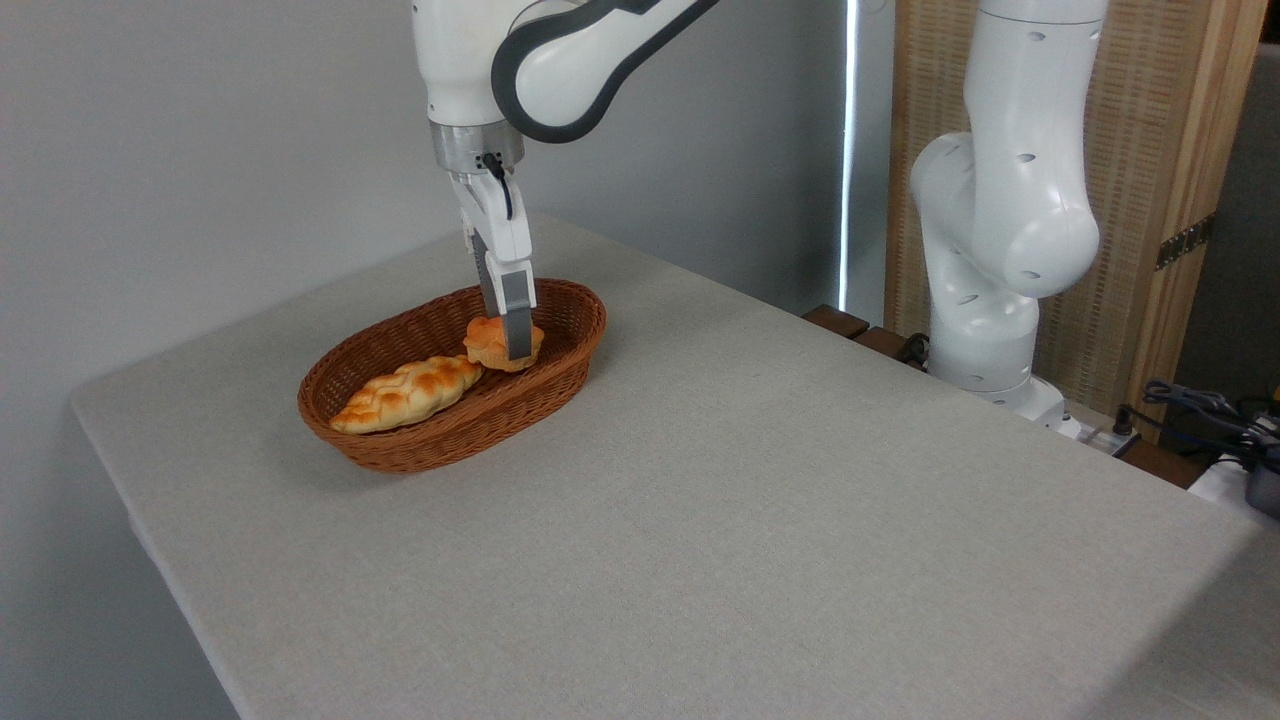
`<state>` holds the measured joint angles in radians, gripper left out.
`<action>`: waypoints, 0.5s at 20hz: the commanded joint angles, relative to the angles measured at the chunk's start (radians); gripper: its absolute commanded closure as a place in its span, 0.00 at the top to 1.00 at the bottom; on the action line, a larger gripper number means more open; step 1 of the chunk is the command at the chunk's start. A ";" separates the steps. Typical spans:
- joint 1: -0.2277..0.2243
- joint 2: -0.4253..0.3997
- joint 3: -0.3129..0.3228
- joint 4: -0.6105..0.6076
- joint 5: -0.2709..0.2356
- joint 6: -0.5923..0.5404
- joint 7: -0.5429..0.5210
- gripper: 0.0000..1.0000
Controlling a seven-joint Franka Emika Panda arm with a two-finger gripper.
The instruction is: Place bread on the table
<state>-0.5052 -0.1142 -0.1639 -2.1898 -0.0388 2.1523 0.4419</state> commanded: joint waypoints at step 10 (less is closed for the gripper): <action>-0.001 0.004 0.004 -0.013 0.017 0.057 0.011 0.50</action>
<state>-0.5052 -0.1072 -0.1639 -2.1912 -0.0380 2.1819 0.4419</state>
